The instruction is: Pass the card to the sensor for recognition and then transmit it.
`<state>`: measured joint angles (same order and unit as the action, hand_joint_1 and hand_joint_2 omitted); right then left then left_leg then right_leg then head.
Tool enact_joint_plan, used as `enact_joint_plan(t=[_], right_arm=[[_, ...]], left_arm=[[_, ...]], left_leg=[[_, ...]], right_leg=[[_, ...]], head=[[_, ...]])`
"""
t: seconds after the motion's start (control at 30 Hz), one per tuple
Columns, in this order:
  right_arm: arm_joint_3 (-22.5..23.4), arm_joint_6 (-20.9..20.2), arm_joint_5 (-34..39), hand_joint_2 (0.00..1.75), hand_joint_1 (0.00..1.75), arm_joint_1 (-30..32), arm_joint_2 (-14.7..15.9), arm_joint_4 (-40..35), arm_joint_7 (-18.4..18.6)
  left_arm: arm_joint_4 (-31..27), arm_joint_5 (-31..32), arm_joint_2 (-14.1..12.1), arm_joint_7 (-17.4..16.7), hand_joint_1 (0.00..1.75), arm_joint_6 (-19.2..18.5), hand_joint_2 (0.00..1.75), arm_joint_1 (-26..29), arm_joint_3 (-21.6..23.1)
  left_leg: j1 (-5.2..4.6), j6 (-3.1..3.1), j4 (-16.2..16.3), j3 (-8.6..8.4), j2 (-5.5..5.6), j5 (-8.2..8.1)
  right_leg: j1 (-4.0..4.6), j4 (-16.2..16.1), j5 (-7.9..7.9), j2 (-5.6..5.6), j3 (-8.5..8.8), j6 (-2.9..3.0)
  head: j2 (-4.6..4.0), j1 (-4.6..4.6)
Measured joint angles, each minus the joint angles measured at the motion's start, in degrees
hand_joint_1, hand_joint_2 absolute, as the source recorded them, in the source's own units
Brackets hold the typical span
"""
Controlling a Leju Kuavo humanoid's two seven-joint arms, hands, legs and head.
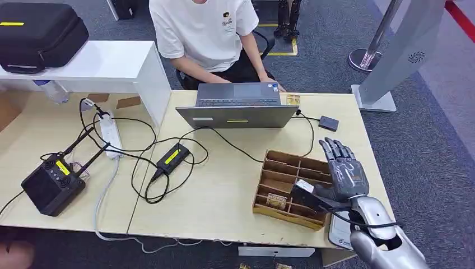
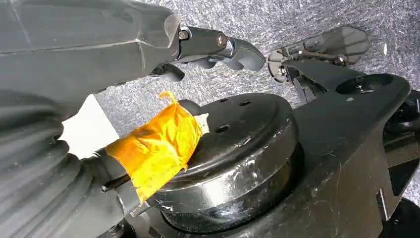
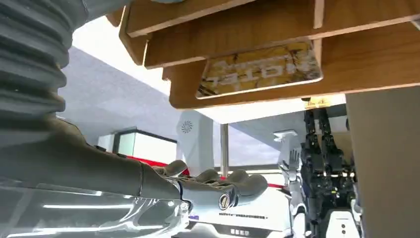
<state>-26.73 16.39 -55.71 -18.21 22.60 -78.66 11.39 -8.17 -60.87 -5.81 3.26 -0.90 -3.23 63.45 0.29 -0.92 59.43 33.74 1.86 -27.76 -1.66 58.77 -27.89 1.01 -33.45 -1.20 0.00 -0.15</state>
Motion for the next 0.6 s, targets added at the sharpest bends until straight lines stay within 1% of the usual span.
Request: enact_joint_plan(t=[0.27,0.5,0.6], right_arm=[[0.46,0.42,0.0,1.75,0.0,0.0,-0.39,1.27,-0.24],[1.49,2.16,0.13,1.75,0.0,0.14,-1.11,1.99,-1.81],[1.72,2.4,0.18,1.75,0.0,0.39,-1.36,1.6,-1.92]], left_arm=[[0.0,0.0,0.0,-0.04,0.0,0.0,1.75,-0.01,0.07],[0.0,-0.35,-0.02,-0.09,0.0,0.04,1.75,-0.03,0.22],[0.0,-0.52,-0.02,-0.09,0.0,0.07,1.75,-0.04,0.52]], left_leg=[[0.0,0.0,0.0,0.0,0.0,0.0],[0.0,0.0,0.0,0.0,-0.01,0.0],[0.0,0.0,0.0,0.0,0.0,0.0]], right_leg=[[0.0,0.0,0.0,0.0,0.0,0.0],[0.0,0.0,0.0,0.01,0.0,0.0],[0.0,0.0,0.0,0.0,-0.01,0.0]], head=[[0.0,0.02],[0.0,0.0],[0.0,0.02]])
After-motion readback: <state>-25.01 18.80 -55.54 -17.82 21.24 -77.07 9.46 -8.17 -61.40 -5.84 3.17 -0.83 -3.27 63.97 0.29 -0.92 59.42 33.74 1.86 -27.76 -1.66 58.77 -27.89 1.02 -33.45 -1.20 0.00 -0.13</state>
